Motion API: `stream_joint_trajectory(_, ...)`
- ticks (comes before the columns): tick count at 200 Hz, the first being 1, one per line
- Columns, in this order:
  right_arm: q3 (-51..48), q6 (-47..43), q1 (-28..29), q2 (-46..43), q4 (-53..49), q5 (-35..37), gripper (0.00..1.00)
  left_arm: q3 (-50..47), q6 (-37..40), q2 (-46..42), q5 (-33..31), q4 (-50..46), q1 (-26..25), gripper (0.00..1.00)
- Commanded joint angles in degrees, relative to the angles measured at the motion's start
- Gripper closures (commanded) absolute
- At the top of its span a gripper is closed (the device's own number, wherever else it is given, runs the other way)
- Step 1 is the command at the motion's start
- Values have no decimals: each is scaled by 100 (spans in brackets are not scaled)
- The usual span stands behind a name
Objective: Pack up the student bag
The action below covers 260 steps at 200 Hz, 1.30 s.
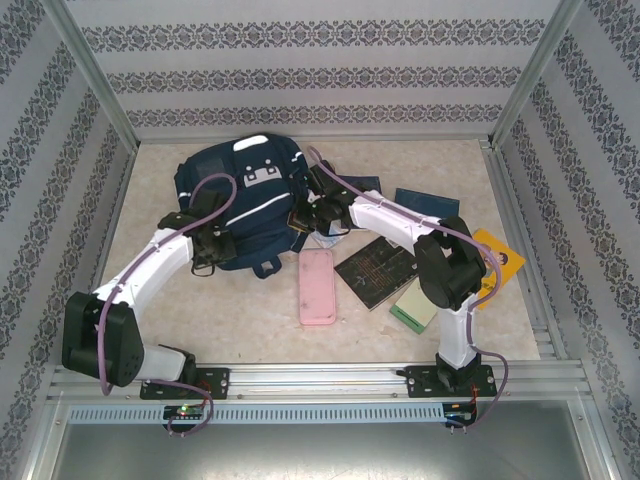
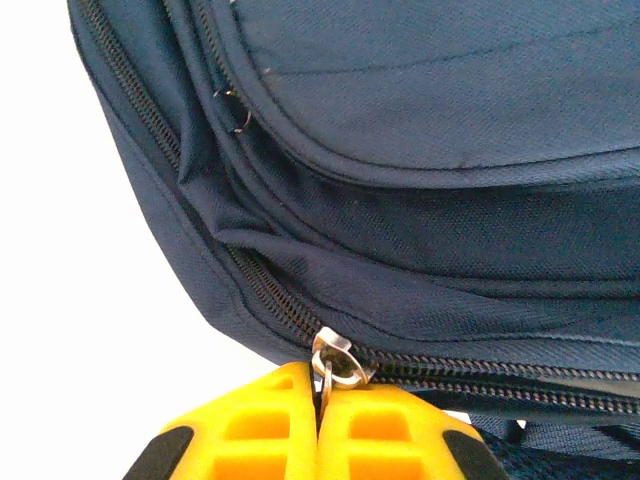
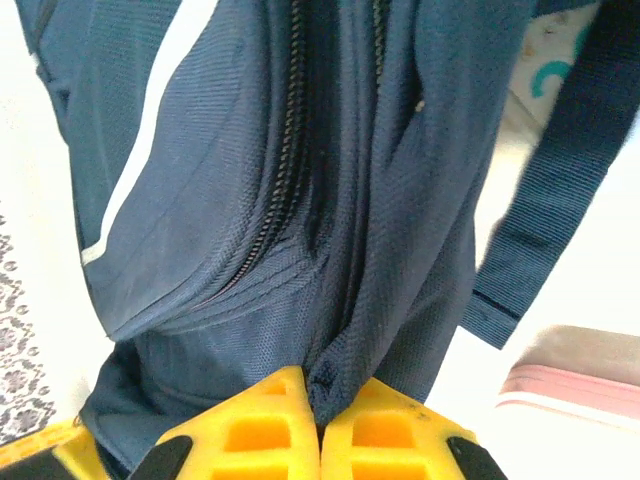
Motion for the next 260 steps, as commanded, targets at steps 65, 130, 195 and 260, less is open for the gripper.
stream_joint_trajectory(65, 2718, -1226, -828, 1469, -1465, 735, 76, -423, -310, -674, 510, -438, -620, 100)
stream_joint_trajectory(130, 879, -703, -388, -48, -1301, 884, 41, -90, -1046, 55, 1010, 563, -1522, 100)
stream_joint_trajectory(195, -282, 296, 495, -265, -585, 322, 46, -85, -980, 175, 982, 556, -1739, 100)
stream_joint_trajectory(260, 238, 455, 611, 502, -544, 307, 68, -139, -831, 118, 717, 316, -1820, 100)
